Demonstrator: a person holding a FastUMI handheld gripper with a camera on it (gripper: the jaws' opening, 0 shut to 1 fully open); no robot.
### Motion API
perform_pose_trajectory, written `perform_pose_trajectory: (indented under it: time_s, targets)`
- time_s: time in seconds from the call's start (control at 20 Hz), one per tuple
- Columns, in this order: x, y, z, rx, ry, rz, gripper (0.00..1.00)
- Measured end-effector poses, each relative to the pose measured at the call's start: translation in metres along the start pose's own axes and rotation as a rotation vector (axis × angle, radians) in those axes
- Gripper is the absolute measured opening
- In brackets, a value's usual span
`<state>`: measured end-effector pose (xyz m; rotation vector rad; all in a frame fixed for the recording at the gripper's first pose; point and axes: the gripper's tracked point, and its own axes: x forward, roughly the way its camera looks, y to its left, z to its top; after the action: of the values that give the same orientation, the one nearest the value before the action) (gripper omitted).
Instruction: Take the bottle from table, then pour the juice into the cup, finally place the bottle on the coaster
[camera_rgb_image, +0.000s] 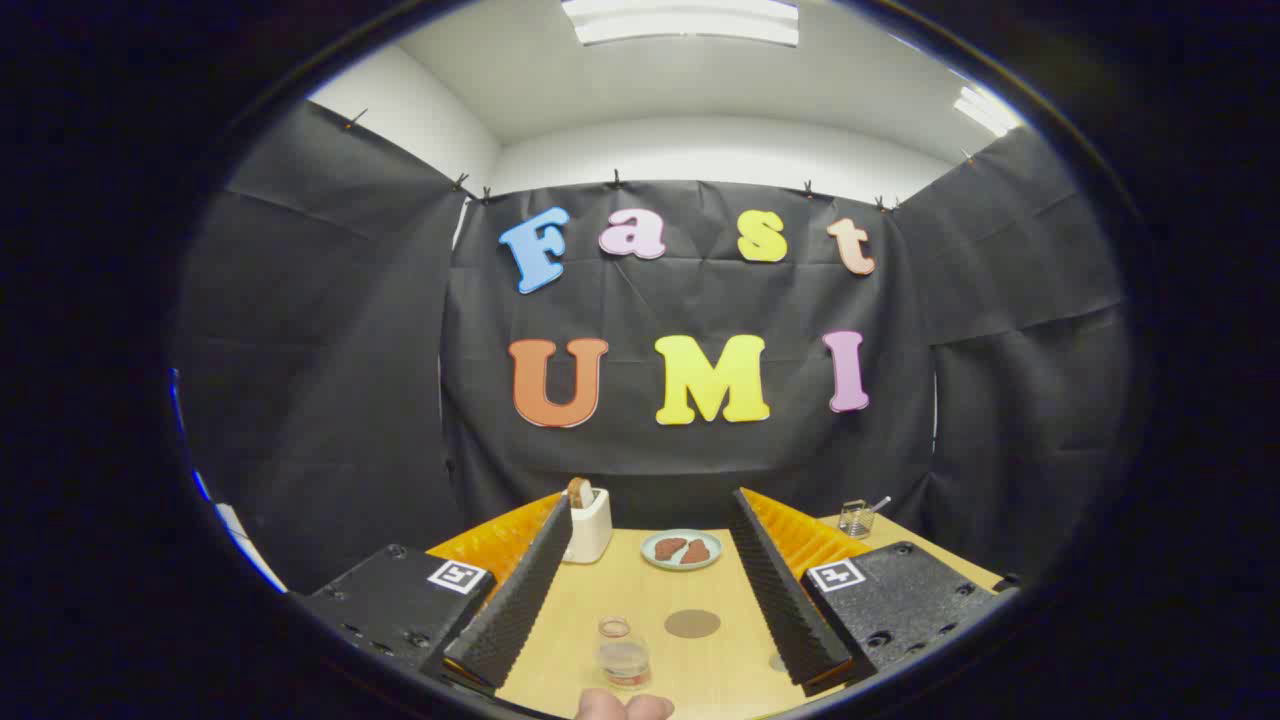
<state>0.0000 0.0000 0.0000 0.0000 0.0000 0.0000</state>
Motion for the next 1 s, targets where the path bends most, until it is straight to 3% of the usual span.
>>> perform_pose_trajectory:
  time_s: [1.0]
  targets:
    - [-0.010,0.008,-0.013,0.017,0.017,0.004,1.00]
